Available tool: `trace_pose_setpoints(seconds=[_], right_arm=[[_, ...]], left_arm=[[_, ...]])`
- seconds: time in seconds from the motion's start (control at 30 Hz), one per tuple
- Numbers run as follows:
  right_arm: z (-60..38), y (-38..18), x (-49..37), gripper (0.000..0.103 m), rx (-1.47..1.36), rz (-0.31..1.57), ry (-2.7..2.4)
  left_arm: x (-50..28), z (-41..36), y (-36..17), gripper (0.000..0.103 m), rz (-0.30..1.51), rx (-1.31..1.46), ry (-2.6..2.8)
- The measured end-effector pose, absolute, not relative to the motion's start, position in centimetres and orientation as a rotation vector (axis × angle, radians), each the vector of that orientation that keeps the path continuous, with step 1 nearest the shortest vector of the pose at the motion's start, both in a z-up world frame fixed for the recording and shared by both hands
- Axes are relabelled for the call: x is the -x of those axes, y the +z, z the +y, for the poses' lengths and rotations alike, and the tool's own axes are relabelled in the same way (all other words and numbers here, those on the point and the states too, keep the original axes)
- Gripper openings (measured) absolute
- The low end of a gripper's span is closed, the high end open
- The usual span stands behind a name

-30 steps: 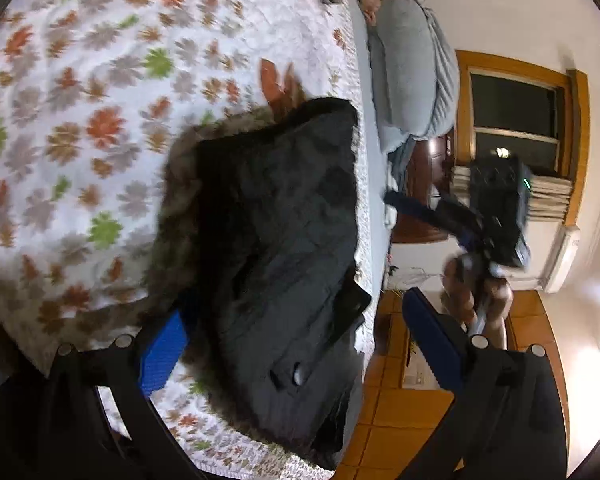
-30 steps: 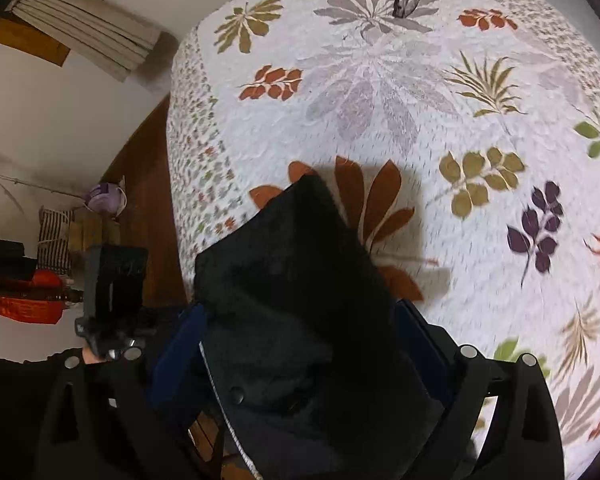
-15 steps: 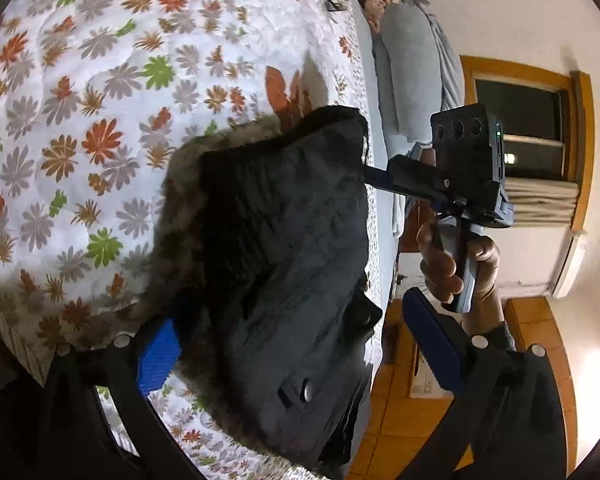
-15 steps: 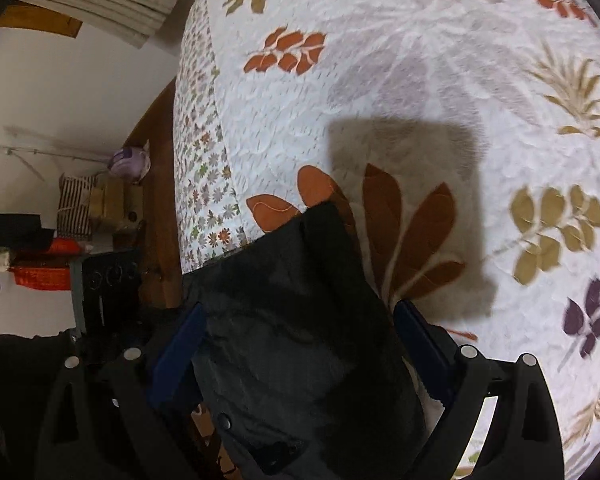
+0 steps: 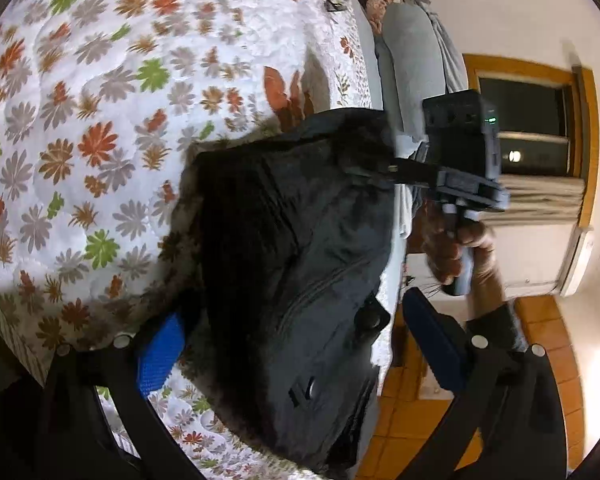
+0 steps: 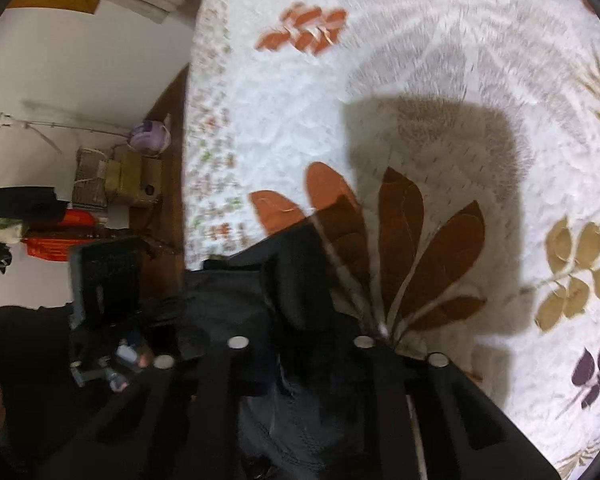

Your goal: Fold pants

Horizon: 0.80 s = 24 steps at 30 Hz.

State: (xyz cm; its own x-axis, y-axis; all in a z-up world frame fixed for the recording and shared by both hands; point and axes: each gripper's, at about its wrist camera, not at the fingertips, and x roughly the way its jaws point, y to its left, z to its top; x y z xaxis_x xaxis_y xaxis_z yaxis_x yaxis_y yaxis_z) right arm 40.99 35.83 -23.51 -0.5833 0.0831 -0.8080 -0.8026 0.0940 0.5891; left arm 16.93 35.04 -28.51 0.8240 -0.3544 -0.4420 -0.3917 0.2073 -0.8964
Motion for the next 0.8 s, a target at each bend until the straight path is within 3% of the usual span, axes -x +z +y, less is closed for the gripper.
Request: trace_pose_setpoints(seconds=[0.2,0.47,0.6,0.7,0.8], right_arm=[[34.9,-20.9,-40.6,0.015,0.712,1.63,1.585],[35.8,-22.8,-40.0,0.015,0.727,1.642,1.554],[35.8,-23.4,-40.4,0.018,0.718,1.661,1.562],[36.1,-23.6,-40.5,0.018,0.73,1.663,1.558],[35.6,-22.8,-40.9,0.018,0.728,1.649,1.56]], left_arm=[[-16.8,34.6,-27.1,0.1,0.629,1.299,0.061],[-17.0,35.6,-28.0,0.097,0.603,1.332,0.053],[-16.5,36.1,-28.7,0.052,0.591,1.375,0.044],[-15.9,36.3,-28.8,0.043,0.565,1.397,0.044],[-15.4,35.7,-27.6,0.042,0.537,1.349,0.038]])
